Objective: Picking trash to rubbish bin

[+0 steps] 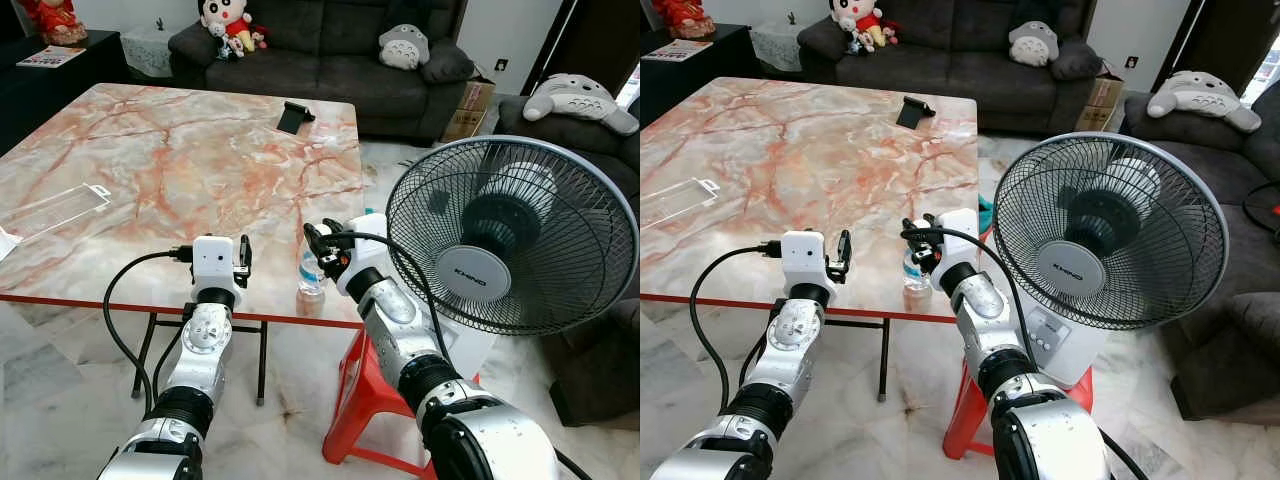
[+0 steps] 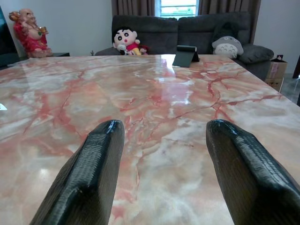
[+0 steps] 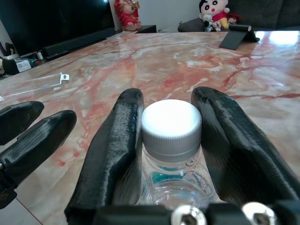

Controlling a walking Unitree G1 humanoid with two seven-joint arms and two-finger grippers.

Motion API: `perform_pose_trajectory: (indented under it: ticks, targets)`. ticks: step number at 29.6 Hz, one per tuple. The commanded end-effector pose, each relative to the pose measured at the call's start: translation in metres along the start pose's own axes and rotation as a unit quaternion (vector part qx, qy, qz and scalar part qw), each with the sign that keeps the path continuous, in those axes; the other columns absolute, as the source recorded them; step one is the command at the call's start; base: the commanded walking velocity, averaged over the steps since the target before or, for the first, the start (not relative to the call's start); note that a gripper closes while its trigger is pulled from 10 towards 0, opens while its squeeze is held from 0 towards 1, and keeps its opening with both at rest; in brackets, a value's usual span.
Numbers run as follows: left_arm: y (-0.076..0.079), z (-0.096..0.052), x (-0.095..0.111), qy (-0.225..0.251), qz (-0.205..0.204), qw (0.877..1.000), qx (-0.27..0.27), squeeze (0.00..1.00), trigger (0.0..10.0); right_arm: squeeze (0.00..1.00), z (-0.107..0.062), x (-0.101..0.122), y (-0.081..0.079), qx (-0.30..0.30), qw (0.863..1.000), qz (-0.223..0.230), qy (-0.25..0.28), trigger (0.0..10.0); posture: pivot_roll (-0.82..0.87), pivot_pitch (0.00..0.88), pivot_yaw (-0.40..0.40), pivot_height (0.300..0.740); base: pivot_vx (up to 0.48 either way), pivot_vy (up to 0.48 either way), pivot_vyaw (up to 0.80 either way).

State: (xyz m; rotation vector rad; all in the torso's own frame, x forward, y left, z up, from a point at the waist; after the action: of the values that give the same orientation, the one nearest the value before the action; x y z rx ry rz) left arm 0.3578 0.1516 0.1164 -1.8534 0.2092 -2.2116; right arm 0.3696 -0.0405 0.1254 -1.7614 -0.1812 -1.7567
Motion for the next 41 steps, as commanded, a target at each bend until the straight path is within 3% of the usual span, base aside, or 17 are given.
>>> perform_pose_trajectory:
  ticks: [1,34,41]
  targets:
    - [0.002,0.0,0.0,-0.002,0.0,1.0,-0.005,0.0,10.0,0.0,0.002,0.009,0.0,-0.002,1.0,0.001,0.024,10.0,0.07,0.0,-0.081,0.74,0.0,0.0,0.0]
    - [0.008,0.0,0.002,0.003,0.0,1.0,-0.016,0.0,10.0,0.0,-0.002,0.009,0.006,-0.011,1.0,-0.001,0.027,10.0,0.05,0.0,-0.075,0.74,-0.276,0.0,0.0]
    - [0.008,-0.004,-0.01,-0.023,0.001,0.999,-0.024,0.0,10.0,0.0,-0.012,-0.006,0.017,-0.036,0.999,0.002,-0.001,10.0,0.05,0.0,-0.079,0.74,0.0,0.0,0.0]
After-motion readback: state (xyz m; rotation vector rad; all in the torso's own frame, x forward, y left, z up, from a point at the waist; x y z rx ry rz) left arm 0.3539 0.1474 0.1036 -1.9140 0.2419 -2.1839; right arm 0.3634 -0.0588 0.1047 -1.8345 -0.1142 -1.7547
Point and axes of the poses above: a point about 5 cm out from each wrist's last joint towards the gripper, its own z axis pointing out of the wrist towards the gripper, its own x axis along the axis of the wrist's last joint, y = z × x, the point moved 1 cm from there along z, pointing out of the wrist towards the gripper, and after that the axes turned 11 degrees about z, right-handed, at the moved point
